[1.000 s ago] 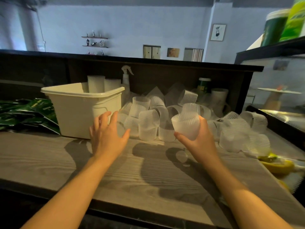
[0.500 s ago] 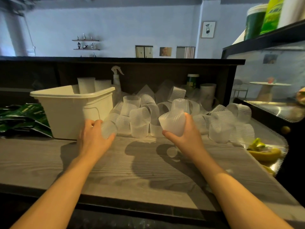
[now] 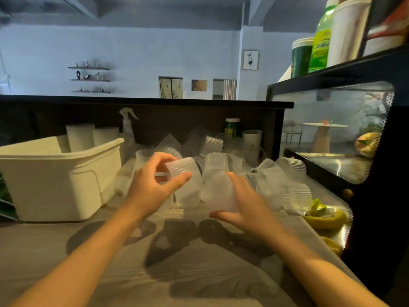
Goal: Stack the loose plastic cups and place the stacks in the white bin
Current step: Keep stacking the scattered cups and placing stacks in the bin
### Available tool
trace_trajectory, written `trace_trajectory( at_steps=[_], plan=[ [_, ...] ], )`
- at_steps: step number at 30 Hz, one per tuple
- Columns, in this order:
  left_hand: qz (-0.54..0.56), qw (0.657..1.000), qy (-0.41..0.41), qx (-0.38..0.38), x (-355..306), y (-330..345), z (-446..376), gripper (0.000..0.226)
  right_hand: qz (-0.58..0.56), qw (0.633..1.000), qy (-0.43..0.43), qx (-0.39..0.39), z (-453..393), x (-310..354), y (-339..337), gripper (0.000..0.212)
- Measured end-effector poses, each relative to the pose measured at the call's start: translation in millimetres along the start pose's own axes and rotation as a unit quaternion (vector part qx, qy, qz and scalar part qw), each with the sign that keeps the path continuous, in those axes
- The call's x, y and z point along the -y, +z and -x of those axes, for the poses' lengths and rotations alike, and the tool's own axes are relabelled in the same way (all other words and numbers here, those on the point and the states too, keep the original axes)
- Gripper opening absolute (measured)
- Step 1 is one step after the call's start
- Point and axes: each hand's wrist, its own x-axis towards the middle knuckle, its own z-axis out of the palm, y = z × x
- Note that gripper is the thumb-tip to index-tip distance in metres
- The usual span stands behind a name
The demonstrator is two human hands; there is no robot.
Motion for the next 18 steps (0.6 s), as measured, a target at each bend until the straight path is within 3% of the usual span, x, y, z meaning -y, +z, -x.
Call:
trace_trajectory(
  at_steps=[8,13,18],
  plan=[
    [-0.010,0.976,0.136,0.172,-6.3,79.5,-6.9,0.054,0.029,1.000,0.004,-0.003,17.6,-8.6,-3.0,0.087],
    [0.055,0.968,0.055,0.240,-3.8,111.9,22.4,0.072,-0.014,0.999,0.042,0.023,29.1,-11.0,-3.7,0.085],
    [0.100,0.970,0.020,0.221,-6.4,101.5,25.0,0.076,0.018,0.998,0.041,0.038,26.0,-6.1,-6.8,0.079]
  ],
)
